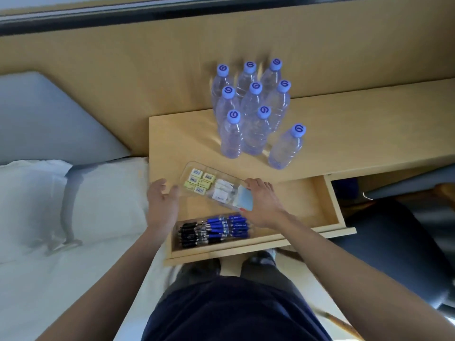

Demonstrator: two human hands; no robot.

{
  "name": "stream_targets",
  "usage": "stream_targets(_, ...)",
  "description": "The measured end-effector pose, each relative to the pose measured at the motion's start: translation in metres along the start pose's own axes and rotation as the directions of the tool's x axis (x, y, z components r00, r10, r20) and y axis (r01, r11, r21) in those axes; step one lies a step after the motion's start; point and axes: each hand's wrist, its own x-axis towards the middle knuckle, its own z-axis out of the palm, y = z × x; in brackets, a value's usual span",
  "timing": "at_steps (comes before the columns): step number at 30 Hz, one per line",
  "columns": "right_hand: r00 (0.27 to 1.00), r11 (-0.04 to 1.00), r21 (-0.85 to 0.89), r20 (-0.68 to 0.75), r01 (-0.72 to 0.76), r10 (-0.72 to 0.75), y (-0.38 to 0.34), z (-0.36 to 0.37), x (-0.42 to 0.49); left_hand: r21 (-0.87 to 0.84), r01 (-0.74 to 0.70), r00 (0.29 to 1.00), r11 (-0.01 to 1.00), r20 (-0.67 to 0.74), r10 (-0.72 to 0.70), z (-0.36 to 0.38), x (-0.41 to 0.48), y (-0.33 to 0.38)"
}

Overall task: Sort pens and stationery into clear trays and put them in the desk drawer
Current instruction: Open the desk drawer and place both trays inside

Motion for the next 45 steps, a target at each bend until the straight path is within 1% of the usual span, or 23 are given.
stream_targets(2, 1.0, 0.999, -0.028, 0.024, 0.02, -0.019, 0.03, -0.013, -0.025, 0.132, -0.099, 0.994, 0.986, 0.069, 0.09, 0.021, -0.014, 0.004)
stream_targets(4, 0.999, 0.999, -0.04, 0.045, 0.016, -0.014, 0.057, -0.023, -0.045, 0.288, -0.232, 0.965, 0.929, 0.184, 0.184, 0.043, -0.028, 0.005)
stream_targets(6, 0.998, 0.998, -0.056, 0.065, 0.007, -0.004, 0.082, -0.033, -0.059, 0.402, -0.326, 0.932, 0.856, 0.288, 0.22, 0.066, -0.039, 0.0)
stream_targets(7, 0.997, 0.998, -0.069, 0.072, 0.008, -0.003, 0.094, -0.037, -0.064, 0.423, -0.337, 0.922, 0.841, 0.33, 0.203, 0.077, -0.045, -0.003)
stream_targets(10, 0.994, 0.993, -0.12, 0.107, 0.02, -0.007, 0.128, -0.049, -0.069, 0.431, -0.292, 0.914, 0.854, 0.389, 0.116, 0.108, -0.067, -0.005)
stream_targets(13, 0.99, 0.986, -0.163, 0.142, 0.037, -0.014, 0.157, -0.056, -0.061, 0.443, -0.261, 0.915, 0.858, 0.396, 0.075, 0.136, -0.087, -0.007)
stream_targets(16, 0.983, 0.962, -0.268, 0.185, 0.05, 0.0, 0.179, -0.064, -0.048, 0.432, -0.221, 0.911, 0.874, 0.413, 0.026, 0.162, -0.099, -0.008)
stream_targets(18, 0.976, 0.935, -0.345, 0.219, 0.082, -0.004, 0.191, -0.068, -0.041, 0.447, -0.211, 0.884, 0.869, 0.467, -0.025, 0.176, -0.105, -0.007)
stream_targets(21, 0.969, 0.902, -0.412, 0.245, 0.131, -0.029, 0.204, -0.07, -0.033, 0.48, -0.203, 0.832, 0.853, 0.544, -0.108, 0.19, -0.107, -0.005)
stream_targets(23, 0.962, 0.875, -0.447, 0.264, 0.186, -0.069, 0.208, -0.07, -0.029, 0.541, -0.19, 0.81, 0.819, 0.558, -0.18, 0.195, -0.105, -0.014)
stream_targets(25, 0.953, 0.853, -0.462, 0.279, 0.243, -0.12, 0.21, -0.067, -0.025, 0.586, -0.198, 0.805, 0.785, 0.555, -0.211, 0.198, -0.108, -0.018)
stream_targets(28, 0.94, 0.833, -0.463, 0.291, 0.303, -0.18, 0.206, -0.06, -0.015, 0.624, -0.197, 0.828, 0.756, 0.518, -0.213, 0.198, -0.116, -0.013)
stream_targets(31, 0.927, 0.837, -0.439, 0.321, 0.327, -0.194, 0.208, -0.048, -0.004, 0.658, -0.196, 0.851, 0.727, 0.482, -0.207, 0.197, -0.118, -0.025)
stream_targets(38, 0.903, 0.877, -0.372, 0.407, 0.303, -0.14, 0.227, -0.034, 0.002, 0.732, -0.239, 0.848, 0.639, 0.477, -0.229, 0.182, -0.121, -0.038)
stream_targets(42, 0.914, 0.917, -0.312, 0.389, 0.25, -0.116, 0.234, -0.027, -0.002, 0.758, -0.291, 0.838, 0.584, 0.497, -0.227, 0.177, -0.125, -0.038)
stream_targets(45, 0.912, 0.936, -0.285, 0.403, 0.206, -0.078, 0.233, -0.025, 0.0, 0.77, -0.337, 0.834, 0.542, 0.511, -0.207, 0.173, -0.127, -0.039)
